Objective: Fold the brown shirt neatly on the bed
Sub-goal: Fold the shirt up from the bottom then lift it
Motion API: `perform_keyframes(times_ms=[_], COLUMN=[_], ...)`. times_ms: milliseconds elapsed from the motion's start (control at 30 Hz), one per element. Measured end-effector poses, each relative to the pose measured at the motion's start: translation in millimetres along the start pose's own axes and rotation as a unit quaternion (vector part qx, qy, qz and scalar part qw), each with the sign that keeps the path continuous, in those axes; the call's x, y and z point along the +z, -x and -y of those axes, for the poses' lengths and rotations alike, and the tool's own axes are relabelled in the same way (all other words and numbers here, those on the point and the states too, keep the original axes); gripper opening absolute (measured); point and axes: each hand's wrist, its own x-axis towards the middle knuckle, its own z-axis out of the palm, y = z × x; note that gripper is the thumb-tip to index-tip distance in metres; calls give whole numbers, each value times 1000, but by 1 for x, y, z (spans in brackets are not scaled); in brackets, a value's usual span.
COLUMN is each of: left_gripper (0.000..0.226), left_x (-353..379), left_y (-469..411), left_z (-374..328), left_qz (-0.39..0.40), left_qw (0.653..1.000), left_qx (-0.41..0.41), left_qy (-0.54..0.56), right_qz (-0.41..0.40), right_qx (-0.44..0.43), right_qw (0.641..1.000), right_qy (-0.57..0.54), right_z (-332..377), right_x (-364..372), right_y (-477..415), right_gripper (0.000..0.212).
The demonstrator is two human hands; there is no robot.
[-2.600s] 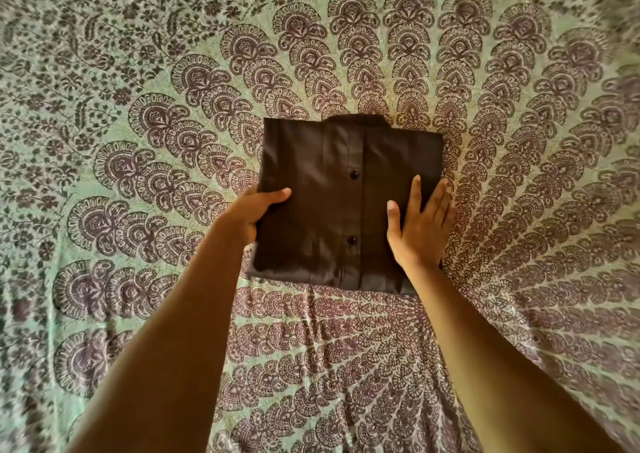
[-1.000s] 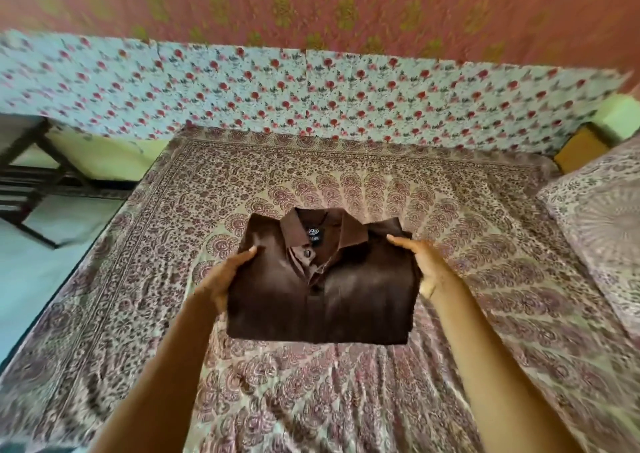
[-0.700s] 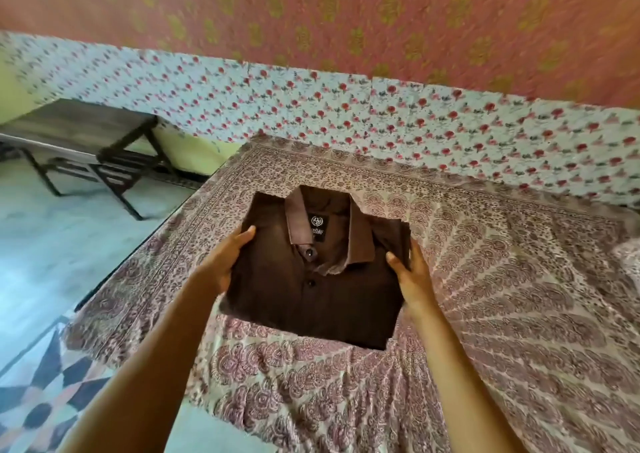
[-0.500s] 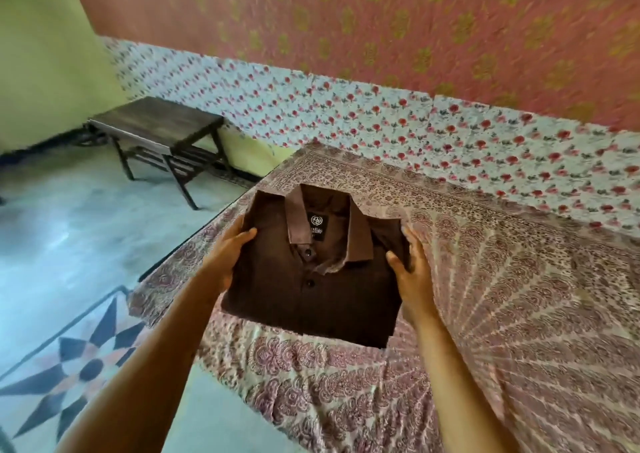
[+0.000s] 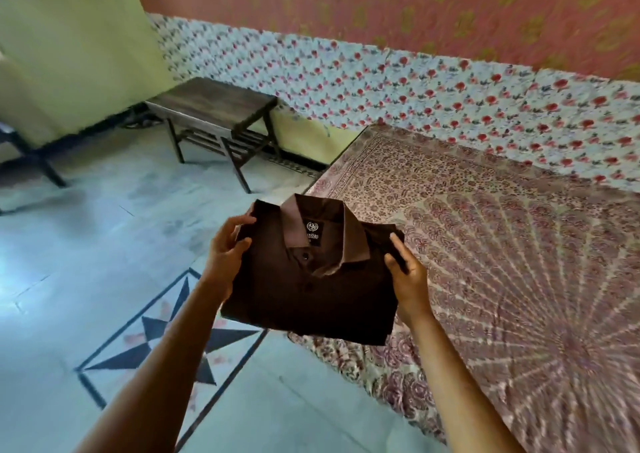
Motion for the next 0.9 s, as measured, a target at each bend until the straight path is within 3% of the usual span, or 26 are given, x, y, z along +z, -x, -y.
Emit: perform_keyframes(times_ms=[200, 533, 900], left_gripper=[57, 74, 76], left_x=[-63, -74, -65], left_y=[-31, -96, -232], left_z=[44, 132, 212], left_qz=[38, 105, 146], left_qw=[996, 965, 946], left_qx=[-68, -213, -232], left_qy=[-44, -112, -172], right_qz=[-54, -97, -145], right_qx=[53, 161, 200], right_qw=[995, 977, 960], right_qy=[60, 105, 133], right_z=[-40, -120, -199], right_x=[65, 100, 142], right_y=[19, -1, -97], right_gripper=[46, 60, 58])
